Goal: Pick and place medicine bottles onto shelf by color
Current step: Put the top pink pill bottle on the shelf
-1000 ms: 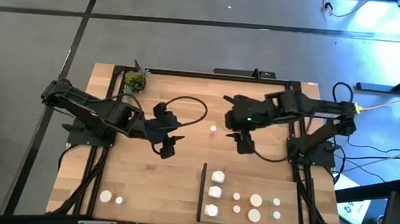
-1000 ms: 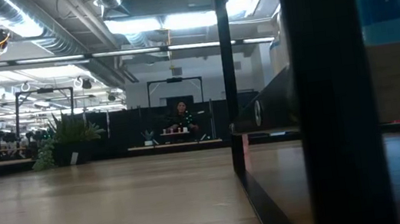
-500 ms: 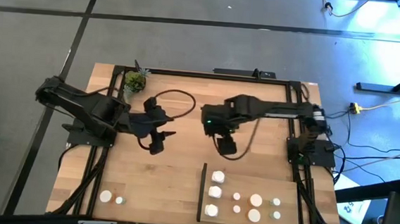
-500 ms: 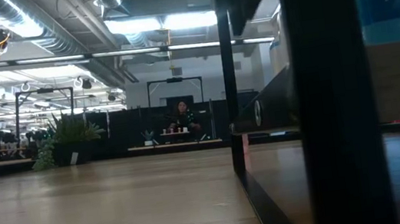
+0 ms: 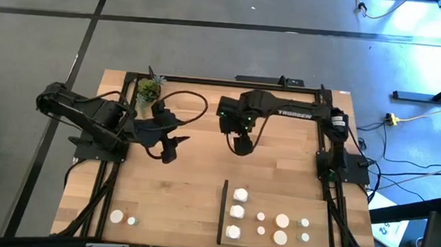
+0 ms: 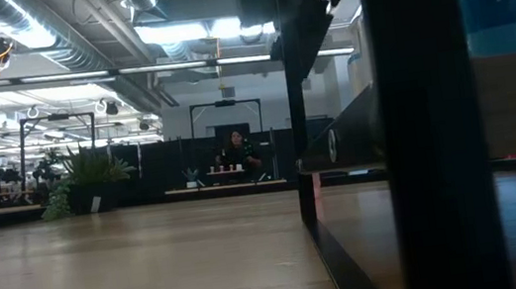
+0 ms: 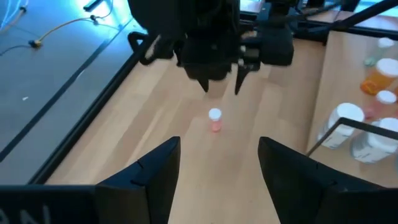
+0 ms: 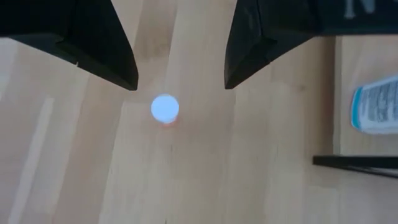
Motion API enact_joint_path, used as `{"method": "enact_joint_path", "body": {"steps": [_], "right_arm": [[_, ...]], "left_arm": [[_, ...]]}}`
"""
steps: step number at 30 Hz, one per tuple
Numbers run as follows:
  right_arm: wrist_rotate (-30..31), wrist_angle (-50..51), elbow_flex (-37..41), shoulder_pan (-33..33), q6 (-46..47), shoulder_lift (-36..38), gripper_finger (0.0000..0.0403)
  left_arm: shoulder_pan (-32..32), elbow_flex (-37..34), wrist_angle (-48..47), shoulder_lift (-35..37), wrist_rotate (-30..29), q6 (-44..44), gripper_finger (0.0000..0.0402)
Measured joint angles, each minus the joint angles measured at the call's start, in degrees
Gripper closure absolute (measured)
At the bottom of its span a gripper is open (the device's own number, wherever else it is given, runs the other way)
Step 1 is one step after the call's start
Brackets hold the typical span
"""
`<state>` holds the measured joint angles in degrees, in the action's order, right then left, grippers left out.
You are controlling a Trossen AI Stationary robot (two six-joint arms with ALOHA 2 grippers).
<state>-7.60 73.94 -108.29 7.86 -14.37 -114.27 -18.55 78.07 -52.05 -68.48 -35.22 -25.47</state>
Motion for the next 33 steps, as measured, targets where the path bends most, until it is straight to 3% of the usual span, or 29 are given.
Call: {"method": "enact_joint_path", "body": {"steps": [18,23,33], "right_arm": [[0.67,-1.37,-0.01,0.21,-5.06,-8.77,0.0162],[5.89,-1.13,-0.02,0.42,-5.21,-9.45,0.0162],[2.00,-2.22,0.00,0.96,-5.31,-9.45,0.0162]], "left_arm": [[0.05,-0.01,-0.03,0.05,-0.31,-2.66,0.0191],[0.05,-0.01,-0.03,0.03,-0.31,-2.66,0.0191],[0.05,-0.01,-0.03,0.01,-0.30,-2.64,0.0191]]}}
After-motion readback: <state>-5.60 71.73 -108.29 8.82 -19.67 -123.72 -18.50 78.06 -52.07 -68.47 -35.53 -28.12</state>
